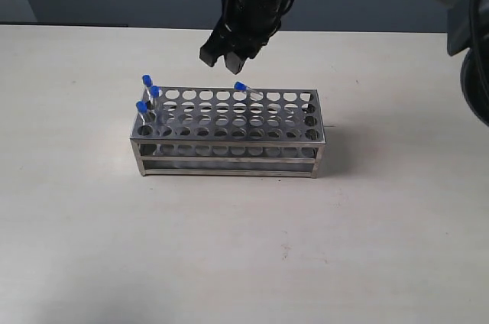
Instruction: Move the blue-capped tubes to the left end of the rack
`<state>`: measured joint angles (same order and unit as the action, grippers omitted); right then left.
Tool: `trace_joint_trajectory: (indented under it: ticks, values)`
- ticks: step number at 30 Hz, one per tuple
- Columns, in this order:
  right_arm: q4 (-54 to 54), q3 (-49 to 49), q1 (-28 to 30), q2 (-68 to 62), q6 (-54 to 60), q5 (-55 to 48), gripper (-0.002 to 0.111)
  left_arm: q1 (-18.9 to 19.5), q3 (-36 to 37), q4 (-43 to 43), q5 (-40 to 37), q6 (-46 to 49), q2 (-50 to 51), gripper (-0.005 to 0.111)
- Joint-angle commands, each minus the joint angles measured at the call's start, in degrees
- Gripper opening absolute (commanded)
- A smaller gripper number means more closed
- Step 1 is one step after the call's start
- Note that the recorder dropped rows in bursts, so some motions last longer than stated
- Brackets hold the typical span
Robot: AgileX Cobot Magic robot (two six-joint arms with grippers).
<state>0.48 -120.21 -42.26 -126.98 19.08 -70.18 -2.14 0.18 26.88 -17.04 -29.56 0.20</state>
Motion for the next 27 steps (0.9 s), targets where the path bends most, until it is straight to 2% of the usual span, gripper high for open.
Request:
trace_joint_trajectory:
  ticks: [1,22,24,27]
  values:
    - [0.1,0.2,0.2,-2.1,0.9,0.2,0.039,-0.4,-0.2,0.0,0.4,0.0,-0.2,0.001]
    - [-0.1,0.2,0.2,-6.5,0.9,0.2,0.039,-0.4,-0.2,0.0,0.4,0.0,-0.2,0.001]
    - [-0.2,0.2,0.2,-6.7,0.9,0.3,0.034,-0.4,-0.2,0.0,0.4,0.0,-0.2,0.001]
    - [-0.2,0.2,0.2,-6.7,0.9,1.2,0.012,-0.4,-0.2,0.0,0.4,0.0,-0.2,0.001]
